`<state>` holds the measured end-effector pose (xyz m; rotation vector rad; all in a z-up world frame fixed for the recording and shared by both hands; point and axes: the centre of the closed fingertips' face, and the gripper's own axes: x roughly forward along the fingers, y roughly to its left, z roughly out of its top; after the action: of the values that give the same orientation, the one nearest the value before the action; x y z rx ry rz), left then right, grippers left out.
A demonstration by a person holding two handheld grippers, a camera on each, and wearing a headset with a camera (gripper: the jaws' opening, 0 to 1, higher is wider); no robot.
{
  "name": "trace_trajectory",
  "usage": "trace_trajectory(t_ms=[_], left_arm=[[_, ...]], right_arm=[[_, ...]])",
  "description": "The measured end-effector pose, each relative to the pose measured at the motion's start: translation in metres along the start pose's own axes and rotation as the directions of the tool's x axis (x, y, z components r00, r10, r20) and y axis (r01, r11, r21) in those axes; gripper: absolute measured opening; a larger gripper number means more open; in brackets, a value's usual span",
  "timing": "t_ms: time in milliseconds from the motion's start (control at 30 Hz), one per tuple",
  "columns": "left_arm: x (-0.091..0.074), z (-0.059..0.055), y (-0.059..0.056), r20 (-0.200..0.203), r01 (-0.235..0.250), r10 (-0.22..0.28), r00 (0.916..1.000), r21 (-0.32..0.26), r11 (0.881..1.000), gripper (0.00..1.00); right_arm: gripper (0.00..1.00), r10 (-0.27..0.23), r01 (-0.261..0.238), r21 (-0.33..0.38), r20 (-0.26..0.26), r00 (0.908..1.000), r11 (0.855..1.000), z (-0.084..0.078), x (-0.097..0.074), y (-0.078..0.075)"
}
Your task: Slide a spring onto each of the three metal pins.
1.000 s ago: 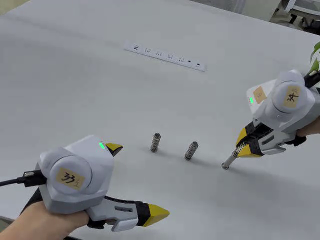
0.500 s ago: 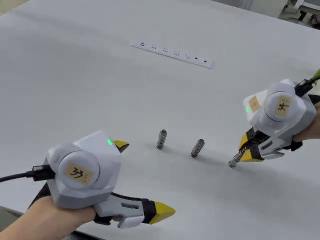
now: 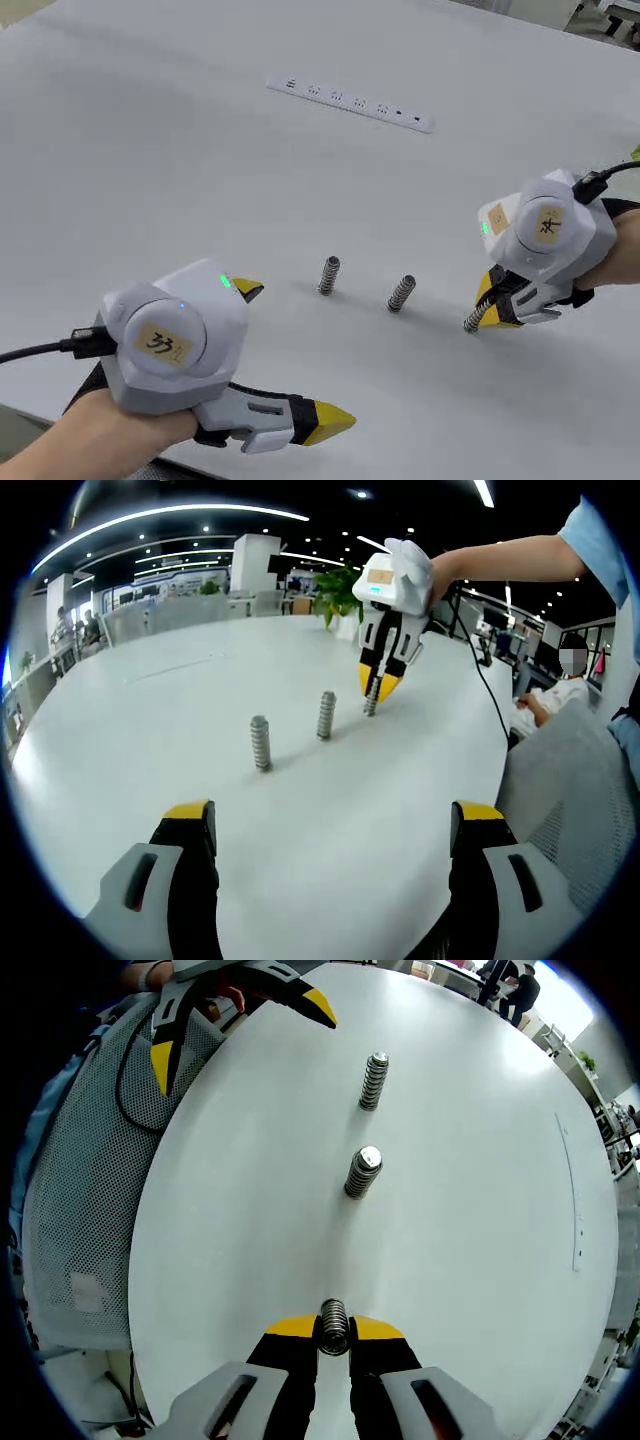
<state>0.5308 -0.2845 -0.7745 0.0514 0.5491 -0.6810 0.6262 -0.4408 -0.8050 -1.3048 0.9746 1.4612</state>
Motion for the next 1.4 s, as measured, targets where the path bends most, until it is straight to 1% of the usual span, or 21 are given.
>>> trace_trajectory(t_ms=[167, 467, 500, 567, 700, 800, 900, 933, 1000, 1067, 1100, 1133, 1167, 1200, 1233, 1267, 1333, 1400], left_arm=[[0.0, -0.001, 0.0, -0.001, 0.002, -0.002, 1.0, 0.0, 1.0, 0.97], [0.001, -0.002, -0.004, -0.003, 0.01, -0.01, 0.9999, 0.004, 1.0, 0.97], [0.001, -0.002, -0.004, -0.004, 0.01, -0.01, 0.9999, 0.004, 1.0, 0.97], [0.0, -0.002, -0.004, -0.003, 0.01, -0.01, 0.9999, 0.005, 1.0, 0.97], [0.0, -0.002, -0.005, -0.003, 0.01, -0.01, 0.9999, 0.005, 1.0, 0.97], [0.0, -0.002, -0.006, -0.004, 0.011, -0.011, 0.9999, 0.008, 1.0, 0.97], [0.0, -0.002, -0.006, -0.004, 0.01, -0.009, 0.9999, 0.011, 1.0, 0.97], [0.0, -0.002, -0.005, -0.003, 0.008, -0.008, 1.0, 0.012, 1.0, 0.97], [0.0, -0.002, -0.005, 0.0, 0.006, -0.006, 1.0, 0.012, 1.0, 0.97], [0.0, -0.002, -0.005, 0.001, 0.004, -0.004, 1.0, 0.012, 1.0, 0.97], [0.0, -0.002, -0.004, 0.0, 0.002, -0.002, 1.0, 0.013, 1.0, 0.97], [0.0, -0.002, -0.005, 0.0, 0.003, -0.003, 1.0, 0.013, 1.0, 0.97], [0.0, -0.002, -0.005, 0.002, 0.003, -0.003, 1.0, 0.012, 1.0, 0.97], [0.0, -0.002, -0.005, 0.001, 0.003, -0.003, 1.0, 0.013, 1.0, 0.97], [0.0, -0.002, -0.005, 0.002, 0.003, -0.003, 1.0, 0.016, 1.0, 0.97], [0.0, -0.001, -0.006, 0.003, 0.004, -0.004, 1.0, 0.016, 1.0, 0.97], [0.0, -0.001, -0.007, 0.004, 0.004, -0.004, 1.0, 0.019, 1.0, 0.98], [0.0, 0.0, -0.007, 0.007, 0.004, -0.004, 1.0, 0.021, 1.0, 0.98]], right_arm=[[0.08, 0.001, -0.001, 0.003, -0.002, 1.0, 1.0, 0.0, 0.001, 0.003], [0.08, 0.003, -0.003, 0.017, 0.01, 0.9999, 1.0, -0.001, 0.002, 0.003], [0.09, 0.009, -0.01, 0.028, 0.016, 0.9998, 1.0, -0.001, 0.002, 0.005], [0.13, 0.01, -0.011, 0.043, 0.026, 0.9996, 0.999, -0.001, 0.002, 0.005], [0.25, 0.006, -0.008, 0.063, 0.038, 0.9993, 0.998, -0.004, 0.003, 0.004], [0.37, -0.002, -0.003, 0.083, 0.061, 0.9982, 0.997, -0.004, 0.004, 0.005], [0.51, -0.017, 0.008, 0.105, 0.087, 0.9961, 0.994, -0.003, 0.005, 0.004], [0.59, -0.023, 0.012, 0.113, 0.101, 0.9946, 0.994, -0.002, 0.004, 0.005], [0.66, -0.038, 0.019, 0.138, 0.137, 0.9899, 0.99, 0.001, 0.002, 0.005], [0.71, -0.06, 0.037, 0.151, 0.154, 0.9862, 0.988, 0.001, -0.001, 0.005], [0.74, -0.072, 0.042, 0.173, 0.168, 0.9831, 0.984, 0.001, -0.003, 0.005], [0.78, -0.086, 0.052, 0.19, 0.177, 0.9804, 0.98, 0.001, -0.004, 0.005], [0.82, -0.099, 0.062, 0.186, 0.197, 0.9755, 0.981, 0.001, -0.005, 0.005], [0.86, -0.115, 0.074, 0.195, 0.206, 0.9718, 0.978, 0.0, -0.006, 0.004], [0.91, -0.132, 0.084, 0.22, 0.212, 0.9683, 0.972, -0.002, -0.007, 0.005], [0.94, -0.136, 0.085, 0.229, 0.219, 0.9663, 0.97, -0.003, -0.008, 0.006], [0.98, -0.151, 0.092, 0.249, 0.23, 0.9614, 0.964, -0.006, -0.008, 0.009], [0.99, -0.158, 0.091, 0.271, 0.241, 0.9575, 0.958, -0.008, -0.009, 0.013]])
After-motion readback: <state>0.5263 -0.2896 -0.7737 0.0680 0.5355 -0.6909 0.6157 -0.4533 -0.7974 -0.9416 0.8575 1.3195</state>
